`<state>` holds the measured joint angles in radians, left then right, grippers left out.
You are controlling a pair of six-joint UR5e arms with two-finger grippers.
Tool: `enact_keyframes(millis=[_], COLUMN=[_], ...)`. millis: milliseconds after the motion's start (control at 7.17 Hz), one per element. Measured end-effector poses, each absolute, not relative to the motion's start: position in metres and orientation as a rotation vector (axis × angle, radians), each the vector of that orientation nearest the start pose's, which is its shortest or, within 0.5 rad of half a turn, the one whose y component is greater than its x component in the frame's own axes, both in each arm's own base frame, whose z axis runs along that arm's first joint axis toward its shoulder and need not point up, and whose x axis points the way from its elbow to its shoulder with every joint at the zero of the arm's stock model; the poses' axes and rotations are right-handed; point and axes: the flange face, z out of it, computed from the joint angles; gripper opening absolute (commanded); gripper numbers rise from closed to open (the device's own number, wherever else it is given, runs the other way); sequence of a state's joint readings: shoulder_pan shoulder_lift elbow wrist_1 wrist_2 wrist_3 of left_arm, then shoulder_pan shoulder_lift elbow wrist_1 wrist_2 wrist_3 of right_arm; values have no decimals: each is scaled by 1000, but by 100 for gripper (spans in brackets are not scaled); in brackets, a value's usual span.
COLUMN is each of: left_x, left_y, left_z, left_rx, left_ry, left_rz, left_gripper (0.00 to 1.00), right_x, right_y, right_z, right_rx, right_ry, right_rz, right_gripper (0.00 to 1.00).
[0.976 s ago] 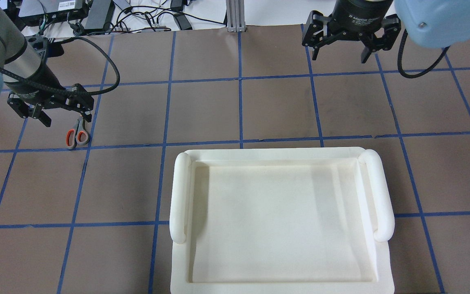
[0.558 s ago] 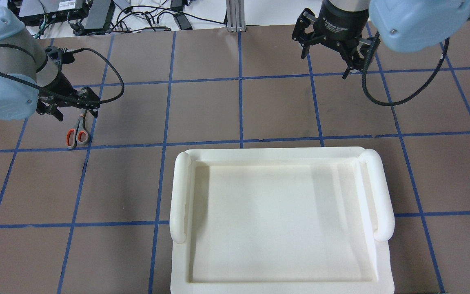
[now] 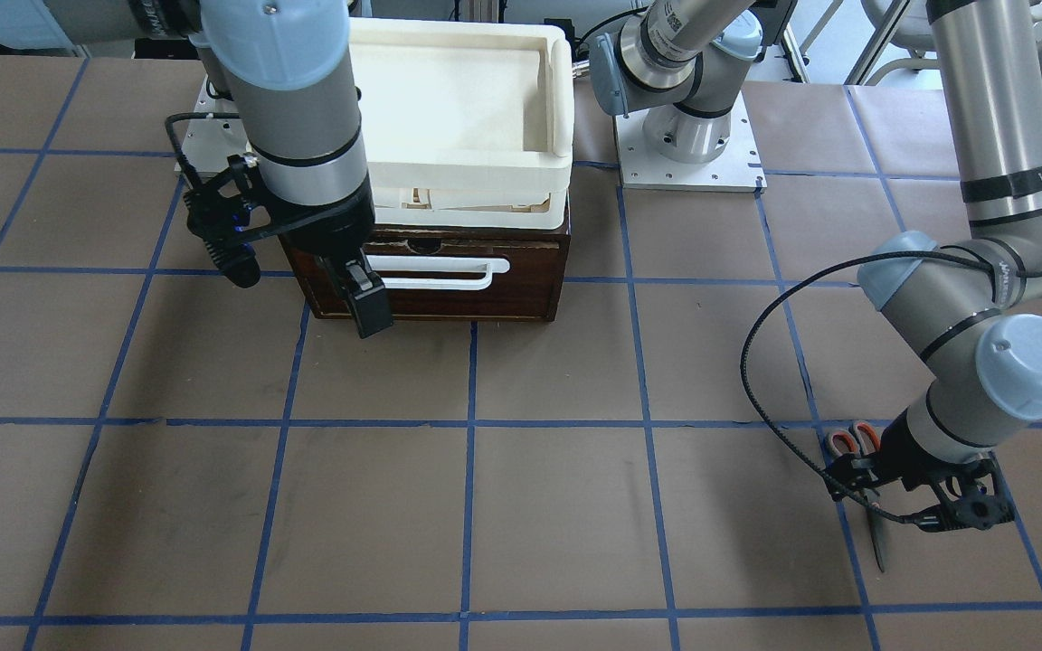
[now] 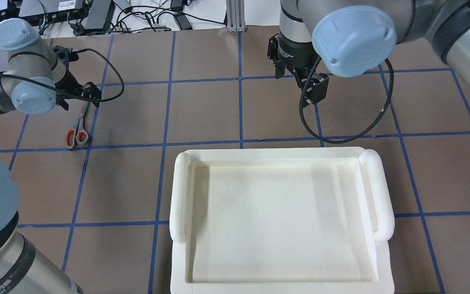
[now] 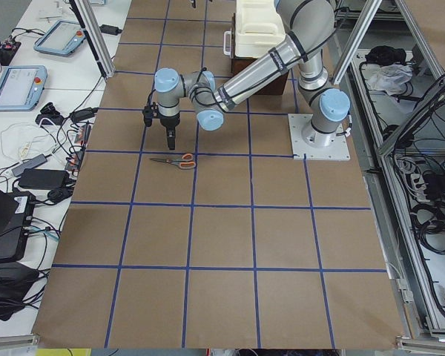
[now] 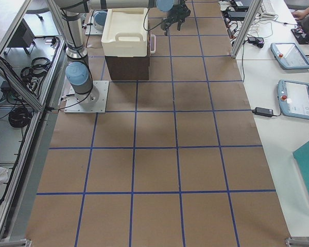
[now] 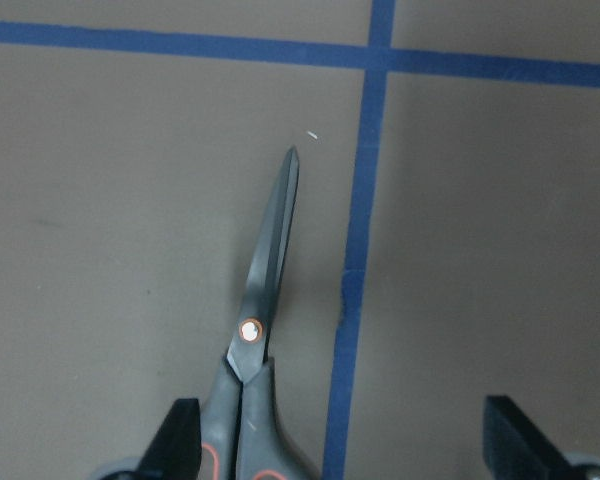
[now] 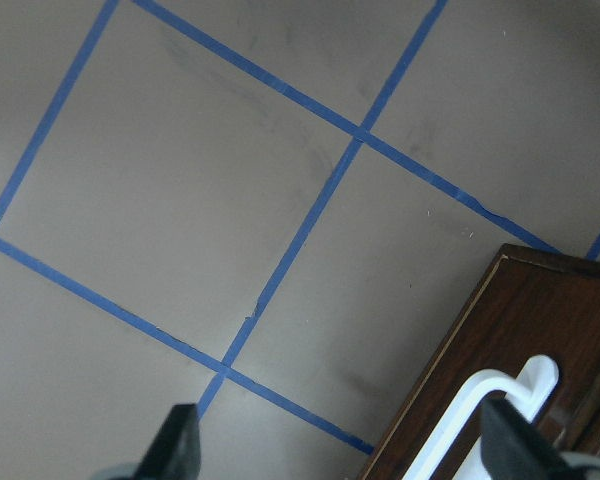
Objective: Place scissors in drawer with both arms
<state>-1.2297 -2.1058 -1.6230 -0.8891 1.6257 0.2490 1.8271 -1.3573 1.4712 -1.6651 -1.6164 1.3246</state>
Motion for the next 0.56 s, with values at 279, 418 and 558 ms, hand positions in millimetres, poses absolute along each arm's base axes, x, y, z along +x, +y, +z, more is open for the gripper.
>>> enact_keyframes(millis=[279, 418, 558], left_x=[122, 129, 130], left_y=[-668, -666, -661], left_z=[189, 177, 167], left_rx=[-66, -53, -47], left_ry=[3069, 3082, 3101], left_rz=[-80, -56, -34], left_gripper=[100, 100, 100], right_x=[304, 315, 320], right_y=[-519, -518, -519], right_z=[395, 379, 365], right_rx=[1824, 1882, 1922], right_ry=[2671, 2657, 2659], right_rz=[34, 65, 97], right_gripper=[100, 100, 100])
